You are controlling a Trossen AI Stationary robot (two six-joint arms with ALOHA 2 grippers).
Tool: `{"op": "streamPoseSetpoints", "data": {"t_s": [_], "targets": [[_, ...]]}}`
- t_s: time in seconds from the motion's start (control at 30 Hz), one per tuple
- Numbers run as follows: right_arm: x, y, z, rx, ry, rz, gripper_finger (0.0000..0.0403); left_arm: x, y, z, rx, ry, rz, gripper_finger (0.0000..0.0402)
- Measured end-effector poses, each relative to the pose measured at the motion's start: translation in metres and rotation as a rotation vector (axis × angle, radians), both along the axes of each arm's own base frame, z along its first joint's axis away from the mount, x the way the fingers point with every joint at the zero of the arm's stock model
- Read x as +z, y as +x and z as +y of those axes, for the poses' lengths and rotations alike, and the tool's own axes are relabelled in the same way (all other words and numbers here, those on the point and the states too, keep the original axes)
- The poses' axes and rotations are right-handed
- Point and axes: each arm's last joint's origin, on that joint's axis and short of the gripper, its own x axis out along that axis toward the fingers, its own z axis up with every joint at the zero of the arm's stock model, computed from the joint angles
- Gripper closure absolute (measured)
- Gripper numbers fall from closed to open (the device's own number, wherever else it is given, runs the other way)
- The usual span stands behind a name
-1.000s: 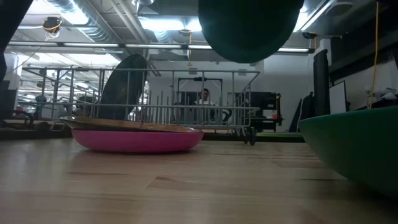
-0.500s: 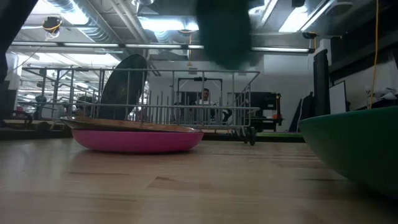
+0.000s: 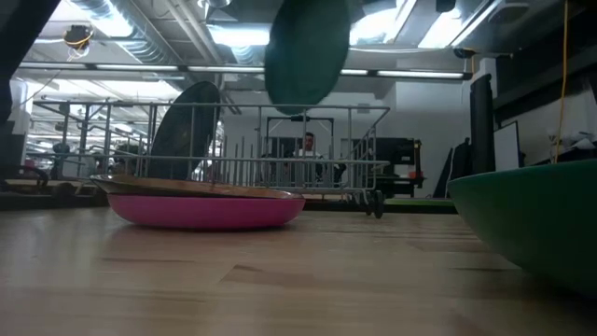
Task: Sort dishes
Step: Put the top green plate on the dish rack
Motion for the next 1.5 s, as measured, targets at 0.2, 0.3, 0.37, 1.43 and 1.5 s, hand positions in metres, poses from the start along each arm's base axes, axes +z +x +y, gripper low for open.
{"op": "streamPoseSetpoints", "data": {"t_s": [0.2, 0.3, 0.37, 1.43, 1.5], "targets": [[0.008, -0.008, -0.010, -0.114, 0.337, -0.226, 0.0246, 0.004, 0.001, 0.011, -0.007, 0.038, 0.172, 0.0400], [0.009, -0.011, -0.017, -0.155, 0.444, -0.299, 0.0246, 0.007, 0.003, 0.019, -0.036, 0.060, 0.285, 0.0401], [0.008, -0.010, -0.022, -0.177, 0.508, -0.345, 0.0246, 0.009, 0.005, 0.023, -0.093, 0.076, 0.351, 0.0401], [0.010, -0.059, -0.035, 0.249, 0.846, -0.058, 0.0246, 0.004, -0.043, 0.051, -1.472, 0.212, 1.069, 0.0401], [0.022, -0.066, -0.034, 0.283, 0.896, -0.001, 0.0246, 0.004, -0.043, 0.049, -1.544, 0.242, 1.043, 0.0401]]}}
